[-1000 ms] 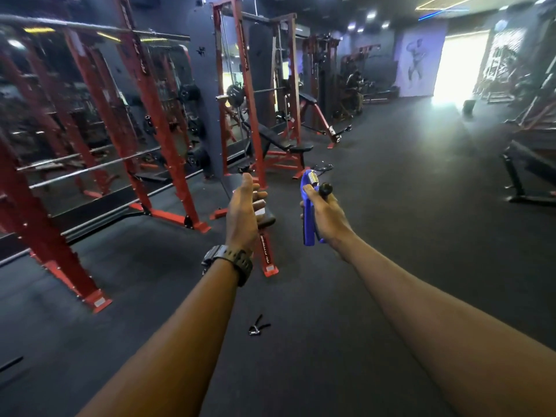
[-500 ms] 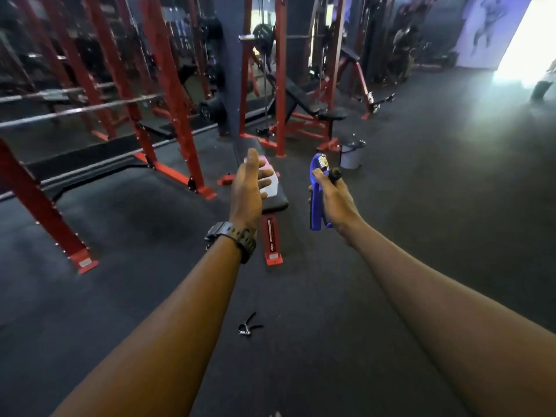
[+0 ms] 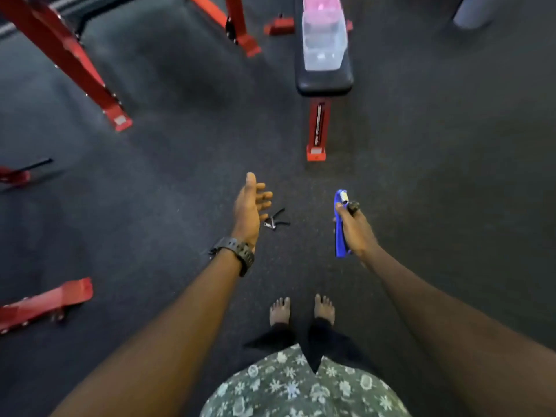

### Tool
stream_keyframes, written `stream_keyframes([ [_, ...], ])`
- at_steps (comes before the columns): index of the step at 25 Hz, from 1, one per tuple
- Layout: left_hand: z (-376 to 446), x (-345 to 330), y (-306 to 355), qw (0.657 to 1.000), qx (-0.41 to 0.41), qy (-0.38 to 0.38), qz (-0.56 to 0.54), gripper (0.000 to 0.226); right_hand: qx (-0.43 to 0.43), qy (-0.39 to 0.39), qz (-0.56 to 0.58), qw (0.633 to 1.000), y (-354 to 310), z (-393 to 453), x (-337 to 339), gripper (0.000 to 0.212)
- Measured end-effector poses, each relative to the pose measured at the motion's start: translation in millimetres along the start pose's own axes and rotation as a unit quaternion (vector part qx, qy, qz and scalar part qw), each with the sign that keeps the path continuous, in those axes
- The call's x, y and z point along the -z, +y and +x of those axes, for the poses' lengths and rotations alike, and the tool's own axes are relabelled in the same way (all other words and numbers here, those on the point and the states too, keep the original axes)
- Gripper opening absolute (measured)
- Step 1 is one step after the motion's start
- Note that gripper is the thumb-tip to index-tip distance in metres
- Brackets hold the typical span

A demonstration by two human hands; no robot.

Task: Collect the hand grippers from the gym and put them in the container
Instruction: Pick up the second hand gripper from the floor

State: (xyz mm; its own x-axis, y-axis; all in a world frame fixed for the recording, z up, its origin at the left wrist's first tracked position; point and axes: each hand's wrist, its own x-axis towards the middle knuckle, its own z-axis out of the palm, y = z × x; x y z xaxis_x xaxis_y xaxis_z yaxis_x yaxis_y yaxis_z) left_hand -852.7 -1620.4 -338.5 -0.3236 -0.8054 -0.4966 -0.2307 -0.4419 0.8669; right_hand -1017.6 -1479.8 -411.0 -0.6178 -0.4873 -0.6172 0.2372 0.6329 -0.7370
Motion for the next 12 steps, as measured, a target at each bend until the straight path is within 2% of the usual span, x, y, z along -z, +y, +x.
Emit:
stream_keyframes([
  [5,26,-22,-7,1.0,0.02,0.017,-0.001,0.062,-0.009,-0.032,-0.038,0.999,-5,20,2,0.061],
  [12,51,-32,-3,0.999,0.015,0.044,-0.011,0.069,-0.005,-0.05,-0.064,0.997,-20,56,4,0.04],
])
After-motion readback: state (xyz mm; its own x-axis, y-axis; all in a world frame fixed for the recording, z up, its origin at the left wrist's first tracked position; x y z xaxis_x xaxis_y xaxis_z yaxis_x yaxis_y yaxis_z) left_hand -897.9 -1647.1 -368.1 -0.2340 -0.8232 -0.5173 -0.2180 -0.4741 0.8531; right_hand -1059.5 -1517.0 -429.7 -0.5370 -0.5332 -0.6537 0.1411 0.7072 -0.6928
